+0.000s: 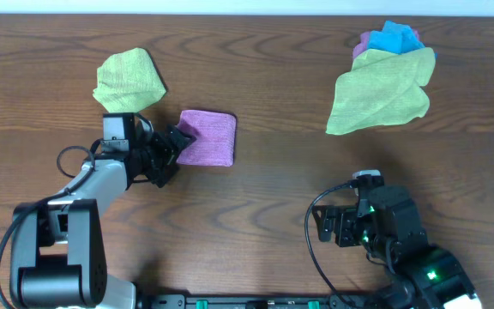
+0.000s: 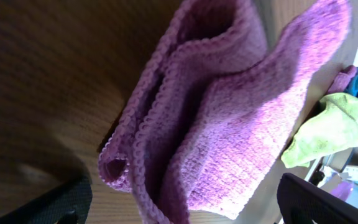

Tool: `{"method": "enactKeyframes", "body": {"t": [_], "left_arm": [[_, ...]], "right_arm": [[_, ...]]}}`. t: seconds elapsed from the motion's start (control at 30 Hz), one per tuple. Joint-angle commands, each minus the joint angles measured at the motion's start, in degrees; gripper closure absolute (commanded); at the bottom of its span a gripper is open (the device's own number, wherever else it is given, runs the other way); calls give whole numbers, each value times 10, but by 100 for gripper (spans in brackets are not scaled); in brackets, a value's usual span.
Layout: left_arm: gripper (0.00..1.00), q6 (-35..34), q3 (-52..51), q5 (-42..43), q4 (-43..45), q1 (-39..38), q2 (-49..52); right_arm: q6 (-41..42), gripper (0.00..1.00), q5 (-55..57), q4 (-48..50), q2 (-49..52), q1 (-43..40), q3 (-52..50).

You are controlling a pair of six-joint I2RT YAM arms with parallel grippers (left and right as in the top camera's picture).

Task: Fold the cloth
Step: 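Grasp the folded purple cloth with the left gripper and lift it, then carry the folded cloth left and place it on the green cloth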

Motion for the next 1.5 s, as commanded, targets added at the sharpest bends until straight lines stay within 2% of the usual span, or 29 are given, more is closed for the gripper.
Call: {"method": "enactKeyframes", "body": {"t": [0.0, 0.13, 0.17, 0.37, 0.47, 0.53, 0.6, 0.63, 0.87, 0.97, 1.1, 1.3, 1.47], "left_arm": [[3, -13, -3, -17, 2, -3, 5], [0, -12, -3, -31, 2, -4, 9], [5, -13, -3, -35, 3, -6, 13], [15, -23, -3, -35, 42, -28, 51], [24, -38, -3, -34, 85, -40, 76], [41, -43, -3, -34, 111, -45, 89], [71, -44, -3, -34, 134, -47, 98], [94, -45, -3, -34, 142, -47, 100], [94, -48, 10, -24, 240, -47, 101], [94, -51, 60, -16, 239, -46, 101], [94, -41, 154, -28, 179, -41, 101], [94, 4, 293, -83, 36, -5, 101], [94, 9, 337, -109, 10, 46, 102]], "right_arm": [[7, 1, 8, -1, -2, -4, -4], [7, 1, 8, -1, -2, -4, -4], [7, 1, 8, 0, -2, -4, -4], [7, 1, 8, -1, -2, -4, -4], [7, 1, 8, -1, -2, -4, -4], [7, 1, 8, -1, -2, -4, -4], [7, 1, 8, -1, -2, -4, -4], [7, 1, 8, -1, -2, -4, -4], [7, 1, 8, -1, -2, -4, -4], [7, 1, 8, -1, -2, -4, -4], [7, 1, 8, -1, -2, -4, -4], [7, 1, 8, -1, -2, -4, -4], [7, 1, 8, -1, -2, -4, -4]]}}
